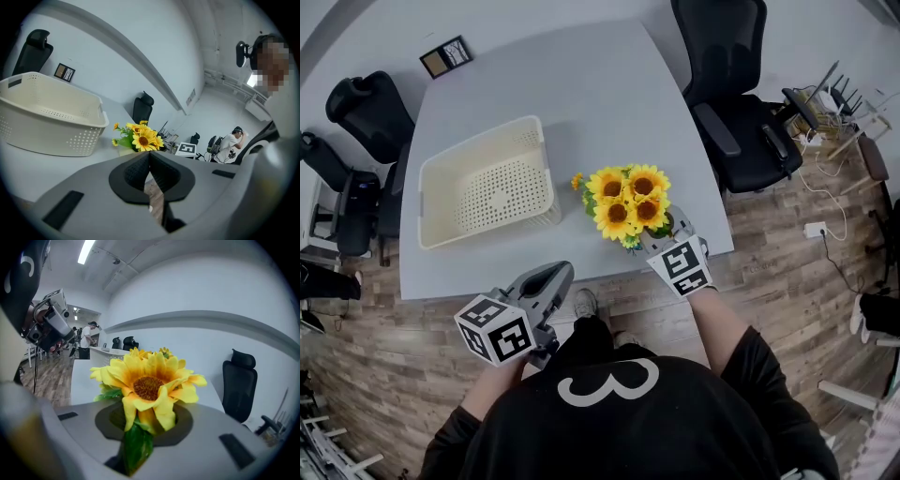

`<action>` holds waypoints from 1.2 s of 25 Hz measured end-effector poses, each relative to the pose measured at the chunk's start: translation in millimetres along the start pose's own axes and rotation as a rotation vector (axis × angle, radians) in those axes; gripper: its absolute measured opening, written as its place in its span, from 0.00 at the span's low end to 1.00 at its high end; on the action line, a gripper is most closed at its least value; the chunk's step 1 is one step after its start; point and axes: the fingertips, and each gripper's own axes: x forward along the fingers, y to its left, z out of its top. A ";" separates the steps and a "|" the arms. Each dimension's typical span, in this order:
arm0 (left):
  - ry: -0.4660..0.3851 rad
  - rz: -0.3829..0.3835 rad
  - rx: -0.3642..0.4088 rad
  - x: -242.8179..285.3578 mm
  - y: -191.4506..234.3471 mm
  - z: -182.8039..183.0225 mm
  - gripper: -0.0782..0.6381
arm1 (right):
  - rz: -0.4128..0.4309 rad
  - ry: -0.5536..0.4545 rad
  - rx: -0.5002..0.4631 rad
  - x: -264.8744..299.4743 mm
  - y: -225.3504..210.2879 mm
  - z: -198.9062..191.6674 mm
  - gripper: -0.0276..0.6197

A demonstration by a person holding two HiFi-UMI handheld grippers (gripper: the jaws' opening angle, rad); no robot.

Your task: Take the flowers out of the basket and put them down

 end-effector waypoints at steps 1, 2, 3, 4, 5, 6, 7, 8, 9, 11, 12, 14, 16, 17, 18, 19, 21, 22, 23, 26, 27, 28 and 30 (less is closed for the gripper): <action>0.000 0.000 -0.002 0.1 -0.5 -0.7 0.13 | 0.001 -0.002 0.000 0.1 0.2 -0.1 0.18; -0.001 -0.001 -0.003 0.3 -1.3 -1.1 0.13 | 0.002 -0.005 0.001 0.0 0.3 0.2 0.18; -0.001 -0.001 -0.004 0.5 -2.2 -1.1 0.13 | 0.004 -0.008 0.005 -0.1 0.3 0.6 0.18; 0.000 -0.001 -0.004 1.0 -3.1 -1.1 0.13 | 0.005 -0.011 0.010 -0.1 -0.1 1.1 0.19; 0.002 0.000 -0.004 1.8 -4.1 -1.3 0.12 | 0.008 -0.013 0.016 0.0 -0.6 1.5 0.20; 0.004 0.000 -0.003 2.8 -5.3 -1.9 0.12 | 0.011 -0.013 0.021 0.0 -0.9 1.6 0.22; 0.006 0.000 -0.002 3.6 -6.6 -2.7 0.13 | 0.014 -0.012 0.026 -0.2 -1.1 1.3 0.24; 0.008 0.000 -0.001 3.9 -8.0 -3.9 0.13 | 0.016 -0.010 0.030 -0.6 -1.2 0.8 0.27; 0.009 0.000 -0.001 3.6 -9.4 -5.2 0.12 | 0.016 -0.008 0.035 -1.2 -1.0 0.1 0.30; 0.007 0.002 0.001 1.9 -12.2 -7.0 0.12 | 0.016 -0.004 0.044 -2.7 -0.5 -1.0 0.34; 0.006 0.004 0.001 1.2 -13.5 -7.0 0.12 | 0.017 -0.002 0.049 -3.1 -0.6 -1.3 0.35; 0.005 0.010 0.002 0.1 -15.4 -6.1 0.13 | 0.025 0.001 0.058 -3.6 -1.1 -2.3 0.37; 0.002 0.016 0.000 -1.4 -17.0 -6.8 0.13 | 0.039 0.001 0.070 -5.0 0.7 -2.0 0.40; 0.000 0.018 -0.002 -2.5 -17.8 -8.0 0.13 | 0.043 -0.003 0.071 -6.1 1.8 -1.7 0.42; -0.002 0.020 -0.004 -3.4 -18.6 -9.2 0.13 | 0.045 -0.007 0.069 -7.3 2.2 -1.7 0.44; -0.004 0.022 -0.006 -4.3 -19.7 -10.2 0.13 | 0.045 -0.011 0.065 -8.6 1.7 -2.1 0.45; -0.009 0.027 -0.008 -6.4 -22.6 -11.7 0.13 | 0.049 -0.009 0.067 -12.4 0.4 -3.8 0.48; -0.012 0.031 -0.009 -7.9 -24.1 -12.9 0.13 | 0.055 -0.007 0.073 -14.6 0.8 -4.2 0.50; -0.017 0.034 -0.011 -9.7 -25.6 -14.1 0.13 | 0.064 -0.005 0.078 -16.6 2.3 -4.2 0.53; -0.033 0.040 -0.018 -14.4 -30.6 -18.4 0.13 | 0.089 0.000 0.073 -22.8 8.8 -3.3 0.59; -0.039 0.041 -0.019 -15.5 -32.9 -19.9 0.13 | 0.091 0.000 0.066 -25.7 9.8 -3.1 0.60; -0.044 0.041 -0.019 -16.5 -35.6 -21.2 0.13 | 0.092 -0.001 0.059 -29.2 10.3 -2.9 0.60; -0.054 0.043 -0.016 -19.0 -42.3 -22.6 0.13 | 0.097 -0.003 0.050 -38.8 10.9 -0.7 0.61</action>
